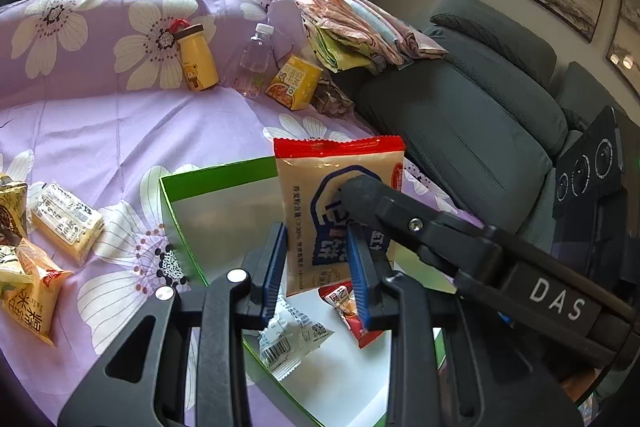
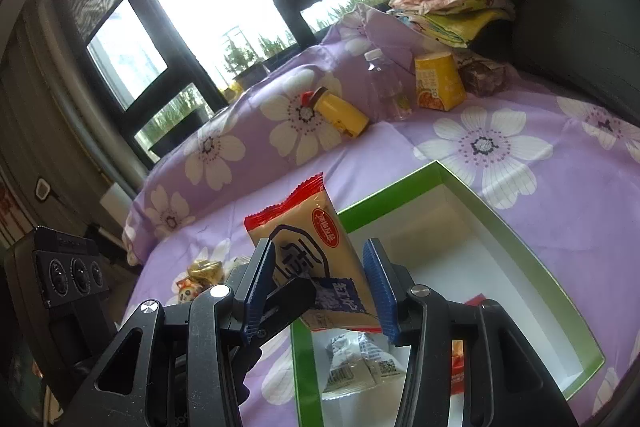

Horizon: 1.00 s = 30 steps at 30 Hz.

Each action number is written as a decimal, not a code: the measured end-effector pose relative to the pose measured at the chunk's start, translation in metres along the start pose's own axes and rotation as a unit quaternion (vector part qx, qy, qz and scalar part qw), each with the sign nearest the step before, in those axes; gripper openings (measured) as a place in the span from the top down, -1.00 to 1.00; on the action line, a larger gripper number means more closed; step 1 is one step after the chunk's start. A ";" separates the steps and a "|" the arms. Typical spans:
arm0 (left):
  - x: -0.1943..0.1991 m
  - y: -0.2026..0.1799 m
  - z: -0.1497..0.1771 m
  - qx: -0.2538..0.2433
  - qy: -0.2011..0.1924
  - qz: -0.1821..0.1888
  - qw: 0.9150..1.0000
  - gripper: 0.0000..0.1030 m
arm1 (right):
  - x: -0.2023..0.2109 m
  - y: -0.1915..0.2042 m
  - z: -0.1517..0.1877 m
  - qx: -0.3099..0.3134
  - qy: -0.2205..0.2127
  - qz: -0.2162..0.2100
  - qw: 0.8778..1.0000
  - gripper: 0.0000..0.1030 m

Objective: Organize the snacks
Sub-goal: 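Lift and carry the white-blue biscuit packet over the green box, then open the right gripper to drop the packet into the box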

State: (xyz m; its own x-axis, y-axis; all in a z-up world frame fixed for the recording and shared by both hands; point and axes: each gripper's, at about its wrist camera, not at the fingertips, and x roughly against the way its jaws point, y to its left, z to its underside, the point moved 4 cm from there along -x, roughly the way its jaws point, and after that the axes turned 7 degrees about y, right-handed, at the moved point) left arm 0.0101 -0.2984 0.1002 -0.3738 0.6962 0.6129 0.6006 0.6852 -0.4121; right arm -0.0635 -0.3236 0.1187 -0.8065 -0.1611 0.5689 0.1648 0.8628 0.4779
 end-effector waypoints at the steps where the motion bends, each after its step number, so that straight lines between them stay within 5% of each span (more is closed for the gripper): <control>1: -0.004 0.001 -0.001 0.002 0.004 0.000 1.000 0.45 | -0.002 -0.003 -0.001 -0.006 0.005 0.002 1.000 0.05; 7: -0.026 0.006 -0.006 0.028 0.037 0.026 0.999 0.45 | -0.012 -0.021 -0.003 -0.029 0.021 0.008 0.999 0.05; 30: -0.079 0.002 0.005 0.049 0.119 0.025 0.991 0.45 | -0.036 -0.075 0.003 -0.127 0.078 0.056 0.987 0.05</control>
State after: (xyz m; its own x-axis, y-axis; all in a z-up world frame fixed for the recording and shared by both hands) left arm 0.0372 -0.3508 0.0483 -0.1602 0.6679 0.7268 0.5389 0.6761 -0.5025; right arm -0.0485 -0.3808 0.0598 -0.6808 -0.1613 0.7145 0.4008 0.7345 0.5477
